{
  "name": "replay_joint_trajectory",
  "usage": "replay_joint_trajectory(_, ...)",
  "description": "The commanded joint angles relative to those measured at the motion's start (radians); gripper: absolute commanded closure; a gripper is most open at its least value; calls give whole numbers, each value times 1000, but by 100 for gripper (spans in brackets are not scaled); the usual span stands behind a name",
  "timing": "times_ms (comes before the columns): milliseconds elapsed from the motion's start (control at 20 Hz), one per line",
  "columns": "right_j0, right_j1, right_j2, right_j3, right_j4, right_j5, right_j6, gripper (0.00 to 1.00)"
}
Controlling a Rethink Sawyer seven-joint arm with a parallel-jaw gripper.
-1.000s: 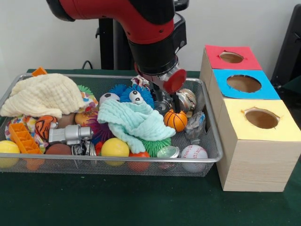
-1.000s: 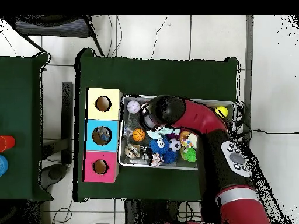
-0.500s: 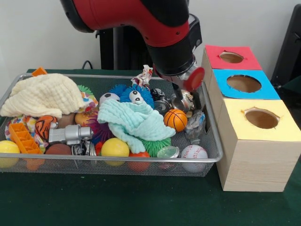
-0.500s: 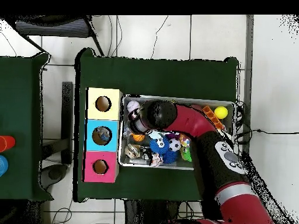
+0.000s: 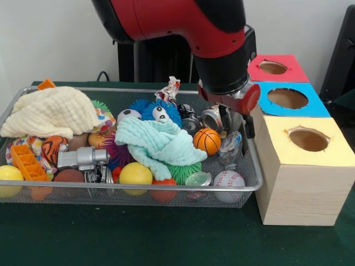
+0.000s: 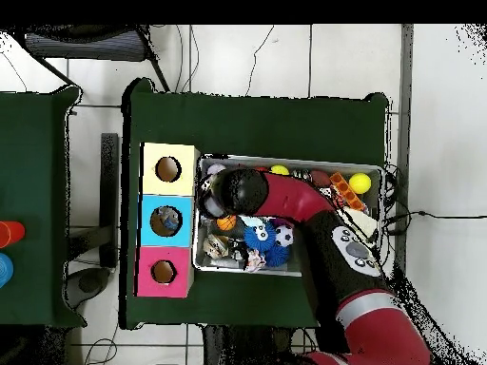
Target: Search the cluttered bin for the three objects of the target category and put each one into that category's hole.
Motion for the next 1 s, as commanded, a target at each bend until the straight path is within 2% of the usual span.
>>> replay_joint_trajectory(50,31,73,19,-37,-128,-156,-92,0)
replay_joint_trajectory(450,66,95,-16,-49,-167,-147,-63,0)
replay_joint_trajectory(700,141,92,-112,-88,-197,-87,-19,0)
replay_joint_trajectory(1000,152,64,-146,-80,-190,-34,-31,0)
